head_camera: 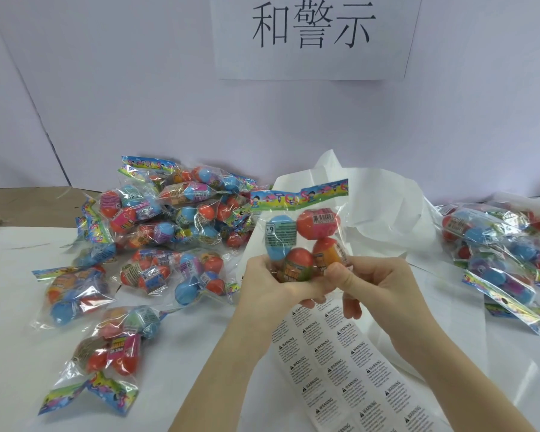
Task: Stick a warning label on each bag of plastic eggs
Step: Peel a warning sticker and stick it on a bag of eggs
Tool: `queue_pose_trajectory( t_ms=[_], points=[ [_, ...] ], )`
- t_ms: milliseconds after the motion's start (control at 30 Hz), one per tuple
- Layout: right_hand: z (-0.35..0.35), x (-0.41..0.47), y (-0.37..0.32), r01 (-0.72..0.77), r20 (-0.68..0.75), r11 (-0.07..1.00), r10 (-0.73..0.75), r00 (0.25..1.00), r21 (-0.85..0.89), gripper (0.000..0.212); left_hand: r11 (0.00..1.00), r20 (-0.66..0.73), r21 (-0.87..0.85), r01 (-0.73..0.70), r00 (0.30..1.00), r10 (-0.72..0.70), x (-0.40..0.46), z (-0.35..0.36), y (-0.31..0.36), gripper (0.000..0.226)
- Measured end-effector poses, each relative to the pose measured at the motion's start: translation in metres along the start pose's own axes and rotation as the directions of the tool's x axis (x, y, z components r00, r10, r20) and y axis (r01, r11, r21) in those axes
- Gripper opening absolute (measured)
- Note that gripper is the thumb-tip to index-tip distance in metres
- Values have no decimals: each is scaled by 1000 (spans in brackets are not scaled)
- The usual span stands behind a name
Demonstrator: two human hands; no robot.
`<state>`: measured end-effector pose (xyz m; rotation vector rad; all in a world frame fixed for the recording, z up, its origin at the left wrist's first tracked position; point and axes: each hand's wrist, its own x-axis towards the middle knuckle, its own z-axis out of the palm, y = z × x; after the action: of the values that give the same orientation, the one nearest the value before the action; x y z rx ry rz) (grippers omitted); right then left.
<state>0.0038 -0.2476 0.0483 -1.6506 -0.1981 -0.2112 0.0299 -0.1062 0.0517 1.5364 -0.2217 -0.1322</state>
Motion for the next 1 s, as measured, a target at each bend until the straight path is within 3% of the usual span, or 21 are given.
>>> queue_pose_trajectory(
  t_ms=[200,467,633,833,1000],
  points=[
    [0,0,0,-8,1,1000,8,1000,-5,27,999,-2,-21,28,1000,-28,0,1,0,23],
    [-3,1,-4,-1,1,997,1,1000,77,25,972,91,-225,73,994,-54,-1,-2,1,26],
    [-1,2,0,53,-93,998,-51,994,29,19,969,22,-235,72,997,-69,-2,4,3,30],
    [3,2,5,79,-122,996,-84,989,-43,22,981,-15,-192,2,1000,-5,-4,6,6,10],
    [2,1,3,57,-77,997,-53,996,44,25,984,-53,-176,-39,998,30,-3,5,2,20]
  ],
)
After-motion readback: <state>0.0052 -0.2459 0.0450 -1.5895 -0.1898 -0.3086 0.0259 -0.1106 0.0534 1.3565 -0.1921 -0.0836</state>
